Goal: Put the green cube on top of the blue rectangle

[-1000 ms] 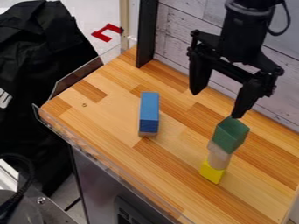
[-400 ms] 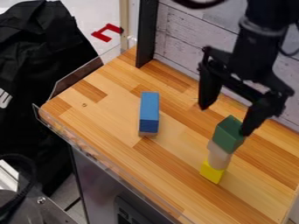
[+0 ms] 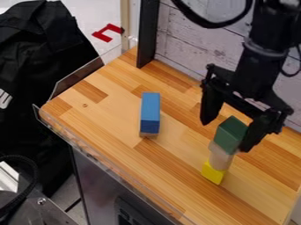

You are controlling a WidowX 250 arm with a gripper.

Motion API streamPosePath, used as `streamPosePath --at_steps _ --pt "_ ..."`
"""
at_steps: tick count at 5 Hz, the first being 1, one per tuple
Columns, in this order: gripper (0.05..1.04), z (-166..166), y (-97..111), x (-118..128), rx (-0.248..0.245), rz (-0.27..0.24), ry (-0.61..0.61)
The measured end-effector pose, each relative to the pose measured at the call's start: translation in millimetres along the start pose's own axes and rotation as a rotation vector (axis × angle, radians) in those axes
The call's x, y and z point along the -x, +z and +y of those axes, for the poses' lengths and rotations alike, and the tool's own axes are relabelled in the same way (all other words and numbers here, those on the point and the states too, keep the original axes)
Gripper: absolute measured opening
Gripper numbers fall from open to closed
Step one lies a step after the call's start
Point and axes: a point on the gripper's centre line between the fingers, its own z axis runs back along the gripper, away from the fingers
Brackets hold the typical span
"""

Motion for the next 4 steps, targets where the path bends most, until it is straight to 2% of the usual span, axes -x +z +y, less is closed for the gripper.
streamPosePath --at_steps 3,4 --pt "1.001 -1 -22 -10 0.049 0.034 0.03" --pt "0.967 7 -27 -16 0.062 0.027 0.1"
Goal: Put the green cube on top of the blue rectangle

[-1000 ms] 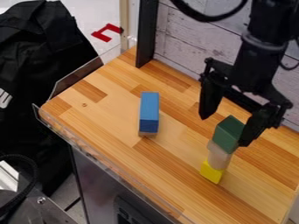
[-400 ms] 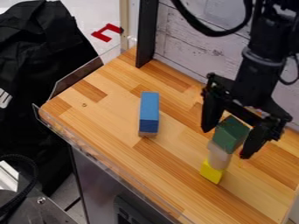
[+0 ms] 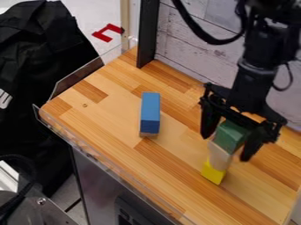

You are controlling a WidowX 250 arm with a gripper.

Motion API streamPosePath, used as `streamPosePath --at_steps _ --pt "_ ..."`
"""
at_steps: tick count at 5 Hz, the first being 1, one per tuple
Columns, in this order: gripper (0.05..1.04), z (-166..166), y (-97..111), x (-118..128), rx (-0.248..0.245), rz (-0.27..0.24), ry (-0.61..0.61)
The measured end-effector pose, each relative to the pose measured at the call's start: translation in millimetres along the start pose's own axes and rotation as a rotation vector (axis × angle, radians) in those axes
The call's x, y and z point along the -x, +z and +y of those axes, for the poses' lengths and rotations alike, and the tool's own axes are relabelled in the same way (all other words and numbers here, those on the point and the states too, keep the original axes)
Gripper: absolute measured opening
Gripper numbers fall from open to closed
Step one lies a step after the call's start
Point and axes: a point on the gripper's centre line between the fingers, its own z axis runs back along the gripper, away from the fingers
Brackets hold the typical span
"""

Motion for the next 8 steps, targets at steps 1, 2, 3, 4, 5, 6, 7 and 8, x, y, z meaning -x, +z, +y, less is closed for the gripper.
streamPosePath --at_steps 1,2,3,4,5,6,7,8 --pt "0.689 6 0 -3 0.007 -0.006 0.053" --pt "0.605 11 0 -4 0.012 -0.007 0.082" --pt "0.605 11 0 -4 0.017 0.001 0.093" --pt "0.605 9 7 -7 0.025 -0.011 0.094" --pt "0.604 4 28 -7 0.03 -0.063 0.08" --pt "0.604 4 44 -7 0.02 -0.091 0.077" --pt "0.604 19 46 -9 0.016 -0.114 0.123" --pt "0.604 57 39 -7 -0.017 -0.115 0.228"
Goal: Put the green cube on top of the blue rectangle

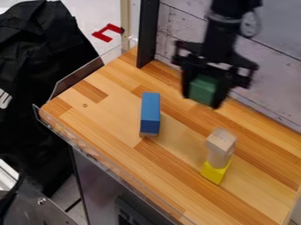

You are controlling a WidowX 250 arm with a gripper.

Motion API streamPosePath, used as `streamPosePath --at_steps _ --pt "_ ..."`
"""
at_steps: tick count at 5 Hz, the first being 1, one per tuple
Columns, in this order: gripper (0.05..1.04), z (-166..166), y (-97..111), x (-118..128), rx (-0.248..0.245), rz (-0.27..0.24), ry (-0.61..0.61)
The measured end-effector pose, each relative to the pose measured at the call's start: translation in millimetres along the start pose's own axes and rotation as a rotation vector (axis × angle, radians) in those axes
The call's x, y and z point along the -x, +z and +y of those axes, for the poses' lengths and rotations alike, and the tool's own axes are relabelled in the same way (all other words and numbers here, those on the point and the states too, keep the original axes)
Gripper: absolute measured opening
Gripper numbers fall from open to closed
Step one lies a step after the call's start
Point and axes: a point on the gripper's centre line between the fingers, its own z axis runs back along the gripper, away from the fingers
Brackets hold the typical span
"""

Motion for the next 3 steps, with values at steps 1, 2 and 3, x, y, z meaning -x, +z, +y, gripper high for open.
streamPosePath --at_steps 1,2,3 --pt "0.604 18 -16 -5 -0.001 0.003 0.072" --pt "0.604 37 -32 -3 -0.003 0.039 0.149" --pt "0.604 47 -41 1 0.011 0.043 0.202"
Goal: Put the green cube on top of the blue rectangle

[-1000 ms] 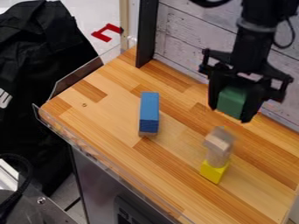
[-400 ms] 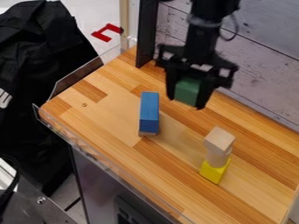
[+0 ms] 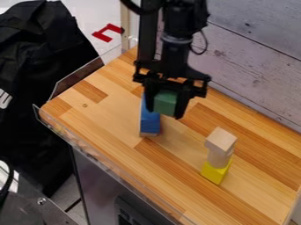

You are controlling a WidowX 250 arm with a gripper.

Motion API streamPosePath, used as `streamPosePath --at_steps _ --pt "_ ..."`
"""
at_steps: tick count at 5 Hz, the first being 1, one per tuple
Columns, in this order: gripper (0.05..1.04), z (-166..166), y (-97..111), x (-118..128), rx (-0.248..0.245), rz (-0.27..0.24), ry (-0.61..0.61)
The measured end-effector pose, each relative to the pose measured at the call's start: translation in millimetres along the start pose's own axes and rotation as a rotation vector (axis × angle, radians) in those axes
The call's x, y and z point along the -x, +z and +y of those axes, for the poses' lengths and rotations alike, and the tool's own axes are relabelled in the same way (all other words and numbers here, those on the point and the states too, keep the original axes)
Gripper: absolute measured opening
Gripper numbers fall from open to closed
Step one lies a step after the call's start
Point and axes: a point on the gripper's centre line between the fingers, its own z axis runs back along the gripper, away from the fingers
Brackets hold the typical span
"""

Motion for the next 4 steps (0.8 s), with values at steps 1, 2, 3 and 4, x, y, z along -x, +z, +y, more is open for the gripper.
streamPosePath --at_steps 1,2,3,4 --pt "0.604 11 -12 -4 0.017 0.012 0.077" --pt "0.604 17 -14 -7 0.045 0.01 0.14" --pt "0.604 22 -14 -11 0.082 0.002 0.211" --pt "0.604 24 -14 -13 0.105 0.001 0.26"
